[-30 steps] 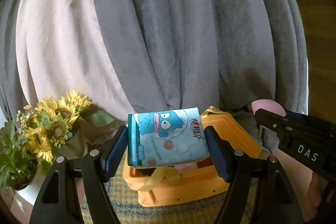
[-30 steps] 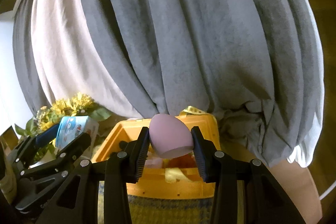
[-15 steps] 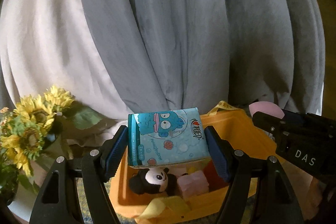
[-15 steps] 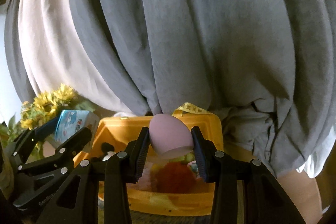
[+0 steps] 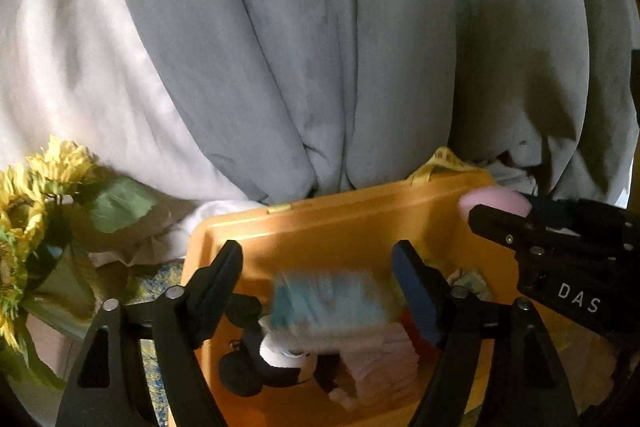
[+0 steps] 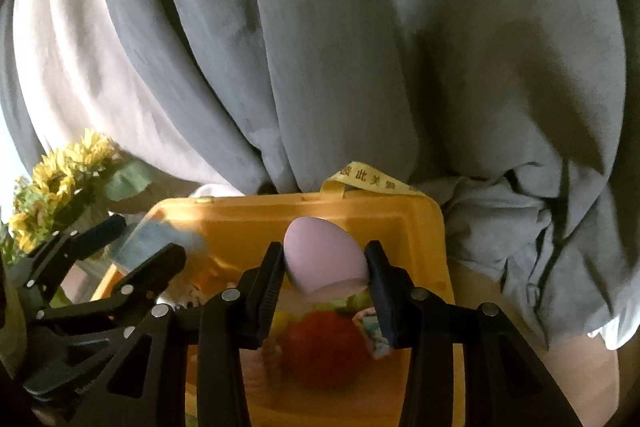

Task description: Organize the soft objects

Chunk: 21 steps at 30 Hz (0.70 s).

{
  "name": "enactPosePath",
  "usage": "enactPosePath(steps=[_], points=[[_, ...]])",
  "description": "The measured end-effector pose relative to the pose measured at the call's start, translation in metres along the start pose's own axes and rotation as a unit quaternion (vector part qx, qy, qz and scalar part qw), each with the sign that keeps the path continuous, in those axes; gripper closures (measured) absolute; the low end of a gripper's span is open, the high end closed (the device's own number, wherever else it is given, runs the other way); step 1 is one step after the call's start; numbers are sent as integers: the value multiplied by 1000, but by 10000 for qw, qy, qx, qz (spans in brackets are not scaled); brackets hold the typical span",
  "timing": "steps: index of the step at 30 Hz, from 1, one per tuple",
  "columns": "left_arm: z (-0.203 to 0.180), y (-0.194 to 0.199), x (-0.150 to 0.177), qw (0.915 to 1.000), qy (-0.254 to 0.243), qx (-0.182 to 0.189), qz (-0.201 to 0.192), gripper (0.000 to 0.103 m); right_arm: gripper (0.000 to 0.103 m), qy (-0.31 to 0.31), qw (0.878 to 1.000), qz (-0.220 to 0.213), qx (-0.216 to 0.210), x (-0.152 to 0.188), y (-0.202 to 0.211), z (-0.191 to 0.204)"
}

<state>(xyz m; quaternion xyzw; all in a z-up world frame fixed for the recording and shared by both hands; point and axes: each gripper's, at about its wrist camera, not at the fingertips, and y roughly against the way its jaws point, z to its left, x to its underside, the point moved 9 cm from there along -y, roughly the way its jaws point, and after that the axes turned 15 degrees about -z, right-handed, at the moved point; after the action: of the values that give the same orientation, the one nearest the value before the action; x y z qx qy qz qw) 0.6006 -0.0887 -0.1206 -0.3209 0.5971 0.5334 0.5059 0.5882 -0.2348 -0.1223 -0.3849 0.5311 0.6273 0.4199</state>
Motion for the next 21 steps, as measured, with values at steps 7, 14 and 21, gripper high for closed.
enactPosePath(steps=[7, 14, 21], points=[[8, 9, 1, 9997, 82, -234, 16, 14, 43, -27, 9998, 95, 144, 3, -4, -6], [21, 54, -11, 9968, 208, -746, -207, 2, 25, 69, 9988, -95, 472, 0, 28, -7], [24, 119, -7, 9939, 248, -1028, -311, 1, 13, 186, 9961, -416, 757, -3, 90, 1]])
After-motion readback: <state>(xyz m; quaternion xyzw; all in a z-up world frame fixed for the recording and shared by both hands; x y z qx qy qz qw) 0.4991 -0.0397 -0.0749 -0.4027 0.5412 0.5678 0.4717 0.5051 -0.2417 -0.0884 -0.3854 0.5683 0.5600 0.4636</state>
